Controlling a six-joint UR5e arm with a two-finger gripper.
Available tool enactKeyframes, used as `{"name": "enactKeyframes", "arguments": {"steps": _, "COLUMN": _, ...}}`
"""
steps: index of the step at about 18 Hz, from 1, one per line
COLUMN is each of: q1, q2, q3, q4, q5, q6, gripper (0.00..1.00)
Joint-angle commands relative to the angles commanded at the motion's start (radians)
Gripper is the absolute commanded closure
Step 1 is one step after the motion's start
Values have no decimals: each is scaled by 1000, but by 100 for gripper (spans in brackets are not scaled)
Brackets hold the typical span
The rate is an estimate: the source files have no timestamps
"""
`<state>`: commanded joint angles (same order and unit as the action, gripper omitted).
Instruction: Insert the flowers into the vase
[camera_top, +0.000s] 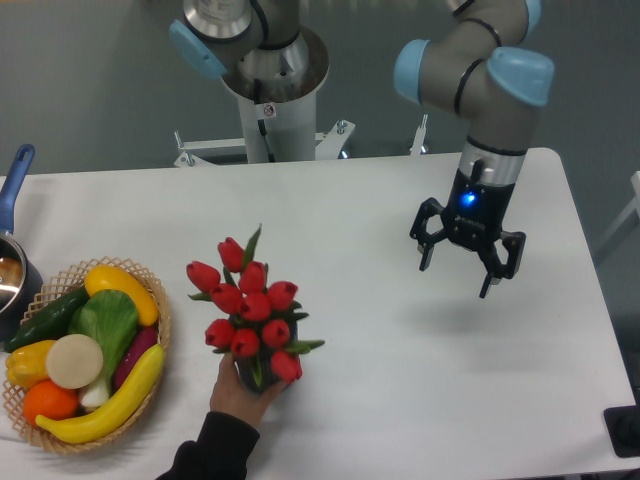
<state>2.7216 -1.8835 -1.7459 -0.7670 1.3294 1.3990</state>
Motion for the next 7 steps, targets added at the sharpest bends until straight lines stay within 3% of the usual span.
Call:
{"name": "enactKeyframes", "arguments": {"steps": 4, "q1": -43, "q2": -20, "q3": 19, "q4": -3, "q5": 146, "q6": 5, "gripper": 0}}
{"name": "enactKeyframes", "arguments": {"steps": 7, "q1": -43, "q2": -20, "q3": 6, "q4": -2, "q5": 154, "q6": 3, "gripper": 0}}
